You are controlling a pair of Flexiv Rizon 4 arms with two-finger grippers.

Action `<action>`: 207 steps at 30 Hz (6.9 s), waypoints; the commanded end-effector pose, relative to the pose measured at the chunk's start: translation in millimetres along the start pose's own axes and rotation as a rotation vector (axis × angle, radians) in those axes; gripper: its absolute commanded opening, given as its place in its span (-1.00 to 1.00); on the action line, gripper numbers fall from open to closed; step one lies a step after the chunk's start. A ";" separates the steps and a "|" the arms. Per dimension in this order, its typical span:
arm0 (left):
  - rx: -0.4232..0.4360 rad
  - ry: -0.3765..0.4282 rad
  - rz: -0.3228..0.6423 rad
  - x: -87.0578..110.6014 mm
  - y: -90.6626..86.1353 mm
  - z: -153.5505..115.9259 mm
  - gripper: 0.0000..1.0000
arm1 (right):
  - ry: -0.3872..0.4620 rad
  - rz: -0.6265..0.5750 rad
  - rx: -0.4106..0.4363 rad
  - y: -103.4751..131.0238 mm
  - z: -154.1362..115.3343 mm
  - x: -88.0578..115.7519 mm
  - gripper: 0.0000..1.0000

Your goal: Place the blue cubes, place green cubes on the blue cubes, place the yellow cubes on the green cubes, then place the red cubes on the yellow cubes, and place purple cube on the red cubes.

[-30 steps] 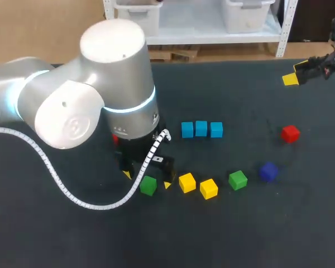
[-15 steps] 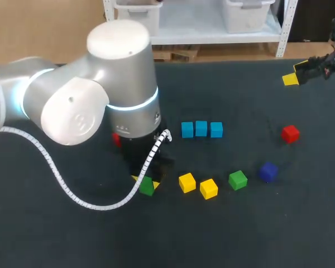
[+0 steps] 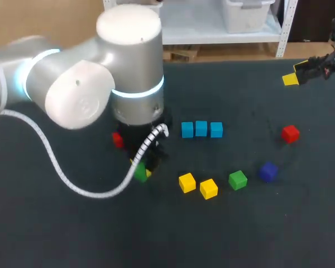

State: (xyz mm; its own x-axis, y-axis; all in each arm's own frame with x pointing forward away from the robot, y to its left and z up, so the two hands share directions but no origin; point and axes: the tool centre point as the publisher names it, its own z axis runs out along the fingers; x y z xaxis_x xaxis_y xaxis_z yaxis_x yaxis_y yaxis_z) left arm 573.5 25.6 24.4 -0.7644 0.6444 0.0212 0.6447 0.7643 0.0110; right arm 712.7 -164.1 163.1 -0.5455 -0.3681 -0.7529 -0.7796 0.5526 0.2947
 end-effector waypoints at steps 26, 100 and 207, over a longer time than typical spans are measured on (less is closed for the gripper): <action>-0.084 -0.072 0.618 -128.2 51.3 -82.0 -1.00 | -0.002 -0.002 -0.001 -0.1 0.3 0.4 1.00; 0.060 0.014 0.916 -198.3 -1.5 -12.3 -0.77 | -0.002 -0.002 -0.001 -0.1 0.3 0.4 1.00; -0.131 -0.898 -0.342 -26.0 156.2 -143.5 1.00 | -0.002 -0.002 -0.001 -0.1 0.3 0.4 1.00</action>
State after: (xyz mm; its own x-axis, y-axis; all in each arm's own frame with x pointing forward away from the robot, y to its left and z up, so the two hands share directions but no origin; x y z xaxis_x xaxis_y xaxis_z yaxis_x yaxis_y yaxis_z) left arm 698.5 125.1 166.8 -0.6761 0.2338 -0.6987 0.3442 0.9387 -0.0189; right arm 712.7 -164.1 163.1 -0.5455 -0.3681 -0.7530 -0.7796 0.5526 0.2947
